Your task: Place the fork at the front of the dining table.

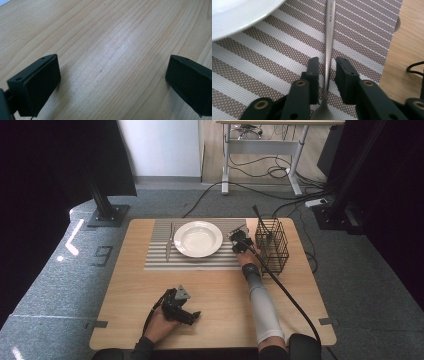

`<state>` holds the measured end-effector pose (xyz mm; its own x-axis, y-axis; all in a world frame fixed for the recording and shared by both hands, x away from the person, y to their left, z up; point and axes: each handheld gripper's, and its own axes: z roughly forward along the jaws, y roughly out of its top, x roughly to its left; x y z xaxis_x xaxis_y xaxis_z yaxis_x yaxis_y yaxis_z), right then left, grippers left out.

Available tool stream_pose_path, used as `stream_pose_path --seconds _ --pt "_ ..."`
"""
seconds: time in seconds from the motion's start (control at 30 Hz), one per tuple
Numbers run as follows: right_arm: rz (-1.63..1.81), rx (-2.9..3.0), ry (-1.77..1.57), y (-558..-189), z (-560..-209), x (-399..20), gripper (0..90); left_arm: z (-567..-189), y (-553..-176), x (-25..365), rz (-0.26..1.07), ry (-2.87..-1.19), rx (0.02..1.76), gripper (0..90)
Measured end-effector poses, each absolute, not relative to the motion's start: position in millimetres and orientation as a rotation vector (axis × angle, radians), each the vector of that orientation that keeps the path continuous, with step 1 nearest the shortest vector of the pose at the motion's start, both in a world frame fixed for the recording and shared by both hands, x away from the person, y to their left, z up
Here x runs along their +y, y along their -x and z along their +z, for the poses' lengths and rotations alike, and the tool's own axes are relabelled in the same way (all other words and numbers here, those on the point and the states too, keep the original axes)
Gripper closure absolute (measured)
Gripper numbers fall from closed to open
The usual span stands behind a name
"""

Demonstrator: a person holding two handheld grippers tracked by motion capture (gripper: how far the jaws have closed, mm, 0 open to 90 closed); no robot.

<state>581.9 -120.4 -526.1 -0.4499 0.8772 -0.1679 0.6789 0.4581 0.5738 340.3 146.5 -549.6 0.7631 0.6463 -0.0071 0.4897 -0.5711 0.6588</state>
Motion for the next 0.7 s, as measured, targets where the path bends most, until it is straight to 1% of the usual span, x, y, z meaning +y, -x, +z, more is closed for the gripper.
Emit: stream_pose_path --seconds 0.03,0.07,0.17,0.23,0.27,0.37,0.47,0.5,0.7 --pt "0.621 2.268 -1.315 -582 -525 -121 66.9 -550 -340 147 0.308 -2.295 0.845 0.0" --pt "0.621 2.268 -1.315 -582 -525 -121 66.9 -550 -340 147 0.308 -2.295 0.845 0.0" --pt "0.667 2.276 -1.337 -579 -520 -122 56.9 -550 -340 146 0.308 -2.295 0.846 0.0" --pt "0.683 2.276 -1.339 -575 -516 -121 48.8 -550 -340 147 0.309 -2.295 0.845 0.0" --pt "0.703 2.277 -1.349 -569 -512 -121 41.0 -550 -340 147 0.309 -2.296 0.845 0.0" --pt "0.712 2.268 -1.395 -557 -506 -121 27.0 -550 -340 147 0.31 -2.297 0.844 0.0" --pt "0.736 2.258 -1.406 -546 -503 -123 25.9 -550 -340 147 0.31 -2.297 0.844 0.0" --pt "0.74 2.243 -1.389 -536 -501 -125 23.6 -550 -340 147 0.31 -2.296 0.844 0.0" --pt "0.638 2.223 -1.318 -516 -506 -129 23.5 -550 -340 147 0.308 -2.297 0.845 0.0"
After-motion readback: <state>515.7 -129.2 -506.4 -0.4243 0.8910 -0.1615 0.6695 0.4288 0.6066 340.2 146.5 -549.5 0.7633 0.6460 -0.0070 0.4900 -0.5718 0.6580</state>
